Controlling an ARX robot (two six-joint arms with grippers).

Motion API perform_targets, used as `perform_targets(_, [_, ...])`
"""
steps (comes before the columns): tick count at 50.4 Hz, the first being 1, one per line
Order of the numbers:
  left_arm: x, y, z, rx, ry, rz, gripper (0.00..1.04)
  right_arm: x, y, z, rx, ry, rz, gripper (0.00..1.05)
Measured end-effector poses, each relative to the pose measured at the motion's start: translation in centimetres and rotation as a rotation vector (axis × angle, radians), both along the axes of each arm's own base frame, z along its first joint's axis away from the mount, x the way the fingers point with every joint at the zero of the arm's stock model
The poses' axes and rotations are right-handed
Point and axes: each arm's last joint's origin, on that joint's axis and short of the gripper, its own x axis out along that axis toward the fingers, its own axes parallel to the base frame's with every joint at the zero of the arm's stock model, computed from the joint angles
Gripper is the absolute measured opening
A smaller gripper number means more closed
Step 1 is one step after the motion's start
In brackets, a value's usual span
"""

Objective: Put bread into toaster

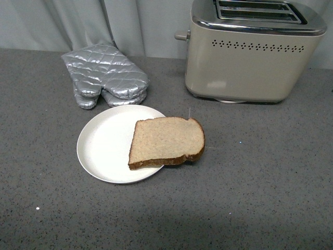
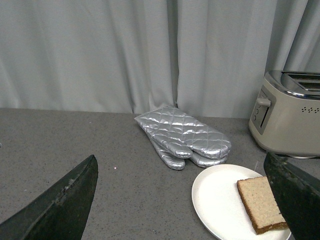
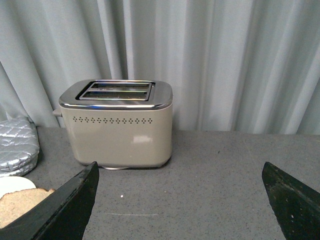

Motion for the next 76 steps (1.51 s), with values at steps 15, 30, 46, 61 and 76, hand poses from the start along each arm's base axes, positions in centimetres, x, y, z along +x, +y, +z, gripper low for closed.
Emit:
perform_targets(15, [0.0,0.0,0.0,0.000,0.000,0.000,0.98,0.0,0.0,0.0,0.000,0.000,0.000,0.95])
perform_targets(30, [0.0,0.0,0.0,0.000,0.000,0.000,0.98,0.0,0.0,0.0,0.000,0.000,0.000,0.95])
perform_targets(46, [4.8,0.3,-0.8,-0.298,0.403,0.165,0.98,0.0,0.0,0.0,0.000,0.000,-0.001,0.95])
perform_targets(61, [12.9,0.6,-4.1,-0.309,0.695,0.078,0.98,0.0,0.0,0.0,0.000,0.000,-0.001,0.95])
perform_targets(76, [18.7,-1.4,-8.9,-0.264,0.959,-0.063,0.98,0.0,0.0,0.0,0.000,0.000,-0.001,0.95])
